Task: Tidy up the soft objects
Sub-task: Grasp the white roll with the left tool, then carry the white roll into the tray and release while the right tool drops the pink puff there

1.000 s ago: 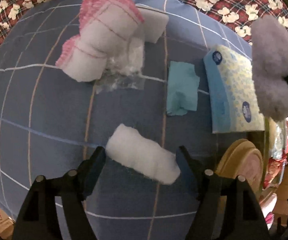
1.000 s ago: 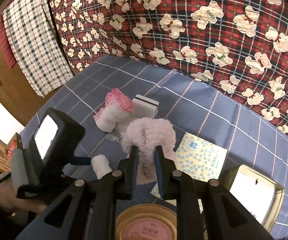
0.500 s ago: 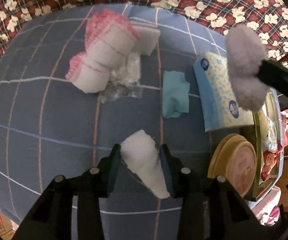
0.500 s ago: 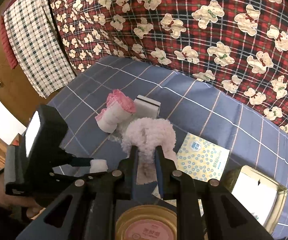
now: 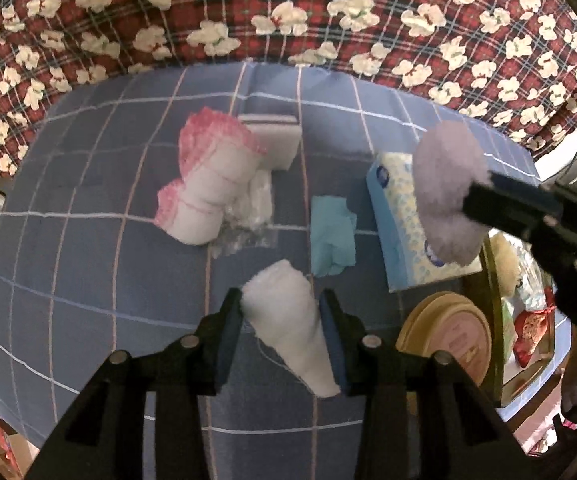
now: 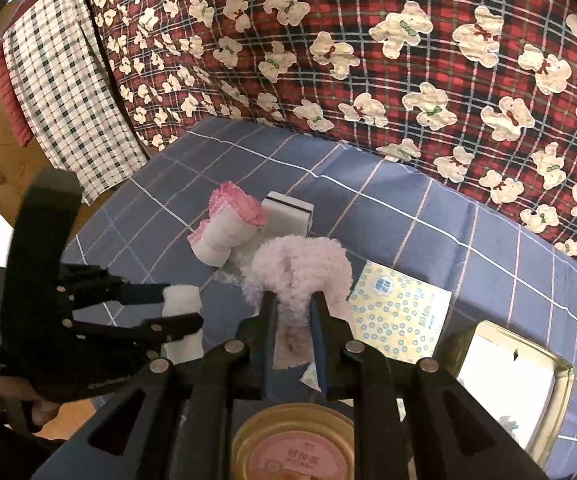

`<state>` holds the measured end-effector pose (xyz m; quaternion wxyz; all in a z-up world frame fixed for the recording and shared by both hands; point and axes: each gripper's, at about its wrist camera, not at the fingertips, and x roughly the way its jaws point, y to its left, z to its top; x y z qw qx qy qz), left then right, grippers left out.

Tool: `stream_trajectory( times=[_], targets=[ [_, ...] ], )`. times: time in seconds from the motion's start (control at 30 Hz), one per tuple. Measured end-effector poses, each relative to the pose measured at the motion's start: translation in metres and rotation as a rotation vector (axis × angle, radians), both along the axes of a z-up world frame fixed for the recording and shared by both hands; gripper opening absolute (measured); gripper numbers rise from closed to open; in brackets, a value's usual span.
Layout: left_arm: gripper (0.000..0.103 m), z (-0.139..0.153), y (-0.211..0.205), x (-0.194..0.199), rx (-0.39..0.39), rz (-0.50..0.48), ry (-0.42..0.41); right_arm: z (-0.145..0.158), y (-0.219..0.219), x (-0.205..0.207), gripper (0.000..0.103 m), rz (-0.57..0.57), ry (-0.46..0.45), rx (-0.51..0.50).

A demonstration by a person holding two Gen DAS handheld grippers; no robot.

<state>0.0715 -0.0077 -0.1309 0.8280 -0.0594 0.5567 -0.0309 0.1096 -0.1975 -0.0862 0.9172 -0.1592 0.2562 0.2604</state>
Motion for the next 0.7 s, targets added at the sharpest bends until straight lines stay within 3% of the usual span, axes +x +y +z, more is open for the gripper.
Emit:
stream_trajectory(
  times=[0.7],
  targets=[
    [0.038,0.041,-0.043,0.016,0.033,-0.147,-0.082,0.011,-0.038,-0.012,0.018,-0.112,-0.037,0.090]
  ],
)
